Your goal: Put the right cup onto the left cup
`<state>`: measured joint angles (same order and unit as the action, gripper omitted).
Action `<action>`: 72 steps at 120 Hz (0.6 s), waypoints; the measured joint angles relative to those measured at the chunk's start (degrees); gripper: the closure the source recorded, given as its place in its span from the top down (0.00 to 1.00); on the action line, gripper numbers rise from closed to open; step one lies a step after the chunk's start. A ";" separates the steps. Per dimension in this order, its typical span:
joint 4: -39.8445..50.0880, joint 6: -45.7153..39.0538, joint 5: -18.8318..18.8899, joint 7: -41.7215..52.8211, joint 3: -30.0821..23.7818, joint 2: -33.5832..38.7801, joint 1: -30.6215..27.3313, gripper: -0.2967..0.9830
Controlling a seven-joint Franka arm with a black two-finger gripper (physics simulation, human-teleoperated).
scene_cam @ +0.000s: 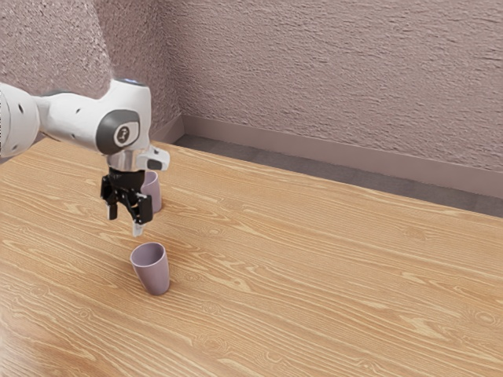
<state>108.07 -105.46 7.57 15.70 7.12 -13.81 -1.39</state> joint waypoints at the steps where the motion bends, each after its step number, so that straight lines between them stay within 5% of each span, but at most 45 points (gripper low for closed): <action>1: 0.01 -0.12 -0.02 0.03 -0.01 -0.16 -0.01 0.77; 72: 2.70 -7.61 -1.75 1.54 -1.22 -4.61 -0.28 0.77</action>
<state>110.76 -113.07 5.82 17.24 5.90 -18.42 -1.66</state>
